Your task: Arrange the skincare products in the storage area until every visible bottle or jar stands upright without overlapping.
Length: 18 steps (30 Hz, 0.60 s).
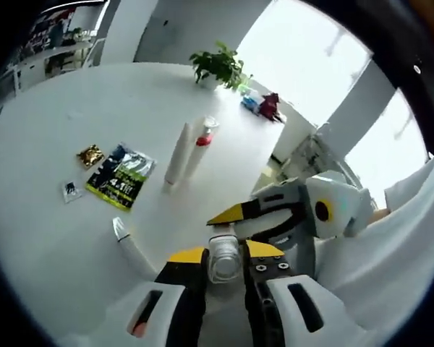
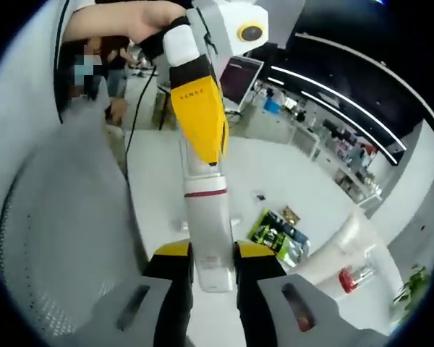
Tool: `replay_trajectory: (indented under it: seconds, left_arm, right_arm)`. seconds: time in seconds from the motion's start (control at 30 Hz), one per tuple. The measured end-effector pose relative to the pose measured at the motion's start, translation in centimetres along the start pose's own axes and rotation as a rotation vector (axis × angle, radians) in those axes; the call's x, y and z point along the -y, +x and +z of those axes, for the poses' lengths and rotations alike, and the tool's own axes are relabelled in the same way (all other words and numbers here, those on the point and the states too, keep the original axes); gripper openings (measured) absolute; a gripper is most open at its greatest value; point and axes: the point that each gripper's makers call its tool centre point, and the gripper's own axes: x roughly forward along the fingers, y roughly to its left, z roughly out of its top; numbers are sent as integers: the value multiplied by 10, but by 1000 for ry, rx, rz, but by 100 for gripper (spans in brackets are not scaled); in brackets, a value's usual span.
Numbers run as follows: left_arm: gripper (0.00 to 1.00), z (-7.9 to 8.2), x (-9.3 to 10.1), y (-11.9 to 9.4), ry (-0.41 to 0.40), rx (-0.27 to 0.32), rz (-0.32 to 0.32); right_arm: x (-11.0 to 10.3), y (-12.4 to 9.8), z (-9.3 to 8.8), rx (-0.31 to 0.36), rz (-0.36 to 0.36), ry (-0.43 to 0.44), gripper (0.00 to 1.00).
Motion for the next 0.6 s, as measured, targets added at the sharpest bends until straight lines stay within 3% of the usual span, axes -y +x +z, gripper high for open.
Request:
replay_trajectory:
  seconds: [0.1,0.33,0.6]
  left_arm:
    - [18,9,3,-5,-37,43,-45]
    - [20,22,14,-11,-67,143,-154]
    - [16,35,32,-19,-34,242,-235]
  right_arm:
    - [-4,-2,8,61,45,94,20]
    - [-6,-7,16,127,113,219,20]
    - [-16,-14,34,259,214,441,19]
